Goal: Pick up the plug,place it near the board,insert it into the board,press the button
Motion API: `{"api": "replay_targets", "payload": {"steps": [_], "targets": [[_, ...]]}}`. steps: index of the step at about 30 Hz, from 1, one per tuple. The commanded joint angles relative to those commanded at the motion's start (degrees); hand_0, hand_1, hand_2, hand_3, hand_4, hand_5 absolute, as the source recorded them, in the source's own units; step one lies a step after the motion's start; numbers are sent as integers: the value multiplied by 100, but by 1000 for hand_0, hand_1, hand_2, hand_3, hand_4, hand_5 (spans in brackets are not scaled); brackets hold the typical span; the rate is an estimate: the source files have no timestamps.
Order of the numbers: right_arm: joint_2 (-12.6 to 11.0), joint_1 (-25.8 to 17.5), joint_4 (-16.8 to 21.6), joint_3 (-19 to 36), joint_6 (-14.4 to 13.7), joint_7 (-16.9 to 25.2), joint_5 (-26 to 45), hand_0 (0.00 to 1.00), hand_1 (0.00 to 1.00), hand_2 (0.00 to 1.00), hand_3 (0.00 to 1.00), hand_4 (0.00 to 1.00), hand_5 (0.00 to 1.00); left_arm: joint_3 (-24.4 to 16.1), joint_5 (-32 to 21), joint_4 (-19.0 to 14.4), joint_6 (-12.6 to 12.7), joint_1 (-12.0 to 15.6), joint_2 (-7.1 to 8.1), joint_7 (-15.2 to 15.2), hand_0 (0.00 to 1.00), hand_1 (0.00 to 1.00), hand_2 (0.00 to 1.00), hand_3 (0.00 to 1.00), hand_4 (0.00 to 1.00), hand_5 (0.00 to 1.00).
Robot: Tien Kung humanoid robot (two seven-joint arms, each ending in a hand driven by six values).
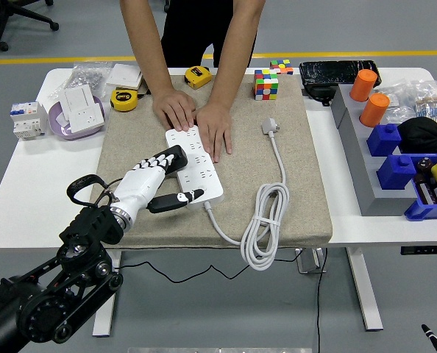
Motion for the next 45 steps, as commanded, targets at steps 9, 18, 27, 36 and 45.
{"api": "replay_targets", "payload": {"steps": [9, 18, 27, 36, 45], "targets": [[-19, 9, 0, 60, -1, -44, -70, 896, 875, 831, 852, 998, 998, 206, 71, -54, -72, -223, 130, 115, 998, 998, 998, 998, 998, 998], [-56, 23, 0, 46, -5, -39, -32, 896, 875, 831, 853, 998, 998, 384, 117, -76, -177, -305, 178, 229, 998, 998, 998, 998, 998, 998], [-59, 37, 0, 63, -9, -36, -30, 896, 875, 831, 852, 998, 998, 515, 130, -7, -220, -379, 154, 260, 998, 998, 998, 998, 998, 998], [-68, 28, 0, 84, -9, -43, -53, 896, 874, 831, 852, 998, 998, 631, 156, -2, -265, -458, 160, 292, 998, 998, 998, 998, 998, 998], [-74, 18, 0, 62, -12, -55, -64, 896, 873, 831, 852, 998, 998, 711, 174, -49, -195, -488, 164, 255, 998, 998, 998, 998, 998, 998]]}}
